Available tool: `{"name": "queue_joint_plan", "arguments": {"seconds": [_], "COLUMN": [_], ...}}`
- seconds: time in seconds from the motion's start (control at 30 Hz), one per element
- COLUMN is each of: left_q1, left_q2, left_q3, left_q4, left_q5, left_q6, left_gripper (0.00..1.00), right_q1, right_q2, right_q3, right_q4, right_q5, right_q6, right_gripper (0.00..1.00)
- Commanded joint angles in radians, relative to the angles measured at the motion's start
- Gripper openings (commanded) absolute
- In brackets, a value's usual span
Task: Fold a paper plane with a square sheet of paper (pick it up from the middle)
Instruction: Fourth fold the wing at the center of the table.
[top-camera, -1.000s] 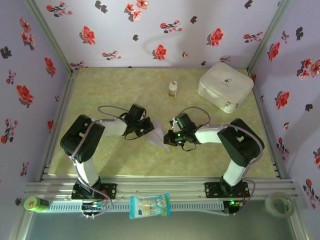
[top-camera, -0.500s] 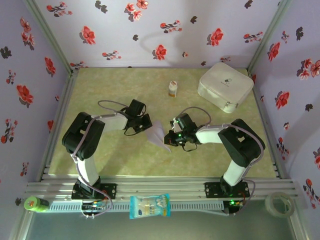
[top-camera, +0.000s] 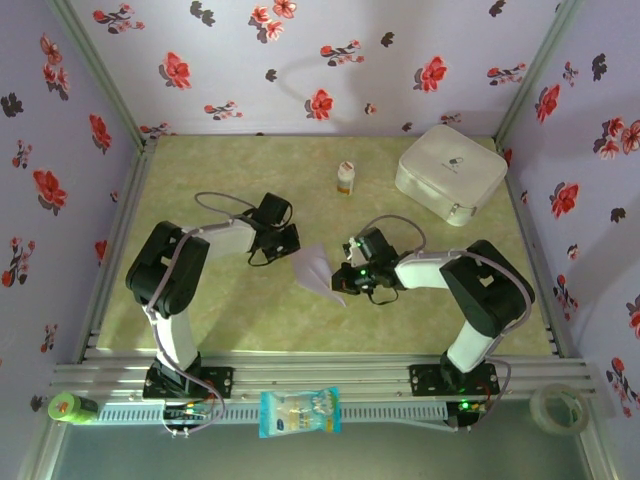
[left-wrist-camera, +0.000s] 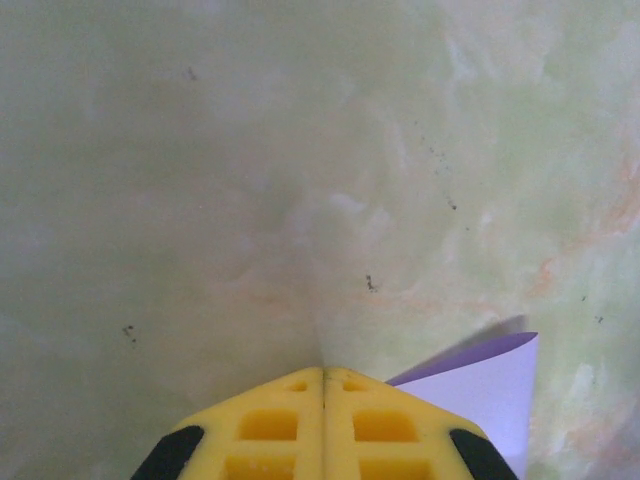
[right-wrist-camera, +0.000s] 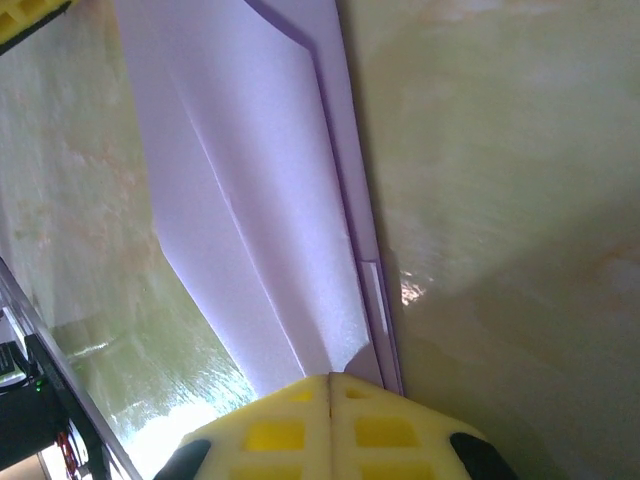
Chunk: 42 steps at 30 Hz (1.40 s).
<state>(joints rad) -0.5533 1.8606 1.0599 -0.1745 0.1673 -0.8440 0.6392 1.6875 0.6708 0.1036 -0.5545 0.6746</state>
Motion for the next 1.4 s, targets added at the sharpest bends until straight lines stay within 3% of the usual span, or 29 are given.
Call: {"name": "queue_joint_plan", "arguments": {"seconds": [0.0, 0.37, 0.73, 0.87, 1.03, 1.37], "left_q1": [0.02, -0.02, -0.138, -0.135, -0.132, -0.133], "left_q2": [0.017, -0.126, -0.118, -0.105, -0.074, -0.054], "left_q3": [0.024, 0.063, -0.078, -0.144, -0.154, -0.181], "left_q4": [-0.064, -0.101, 0.148, 0.183, 0.109, 0.082], "left_q5": [-0.082, -0.102, 0.095, 0.083, -0.023, -0.051], "left_q6": [0.053, 0.11, 0.023, 0.026, 0.049, 0.05], "left_gripper": [0.02, 0.06, 0.07, 0.07, 0.06, 0.04], "right_q1": [-0.01, -0.014, -0.013, -0.013, -0.013, -0.007], "right_q2": [0.034, 0.037, 0.038, 0.028, -0.007, -0.082], "right_q3": [-0.065, -0.054, -0.046, -0.043, -0.023, 0.062], "right_q4": [-0.232, -0.226, -0.214, -0.204, -0.194, -0.1], "right_q5": [0.056, 0.054, 0.058, 0.045, 0.022, -0.095], "right_q6": [-0.028, -0.017, 0.006, 0.011, 0.019, 0.093], "right_gripper": [0.0, 0.0, 0.0, 0.0, 0.0, 0.02]}}
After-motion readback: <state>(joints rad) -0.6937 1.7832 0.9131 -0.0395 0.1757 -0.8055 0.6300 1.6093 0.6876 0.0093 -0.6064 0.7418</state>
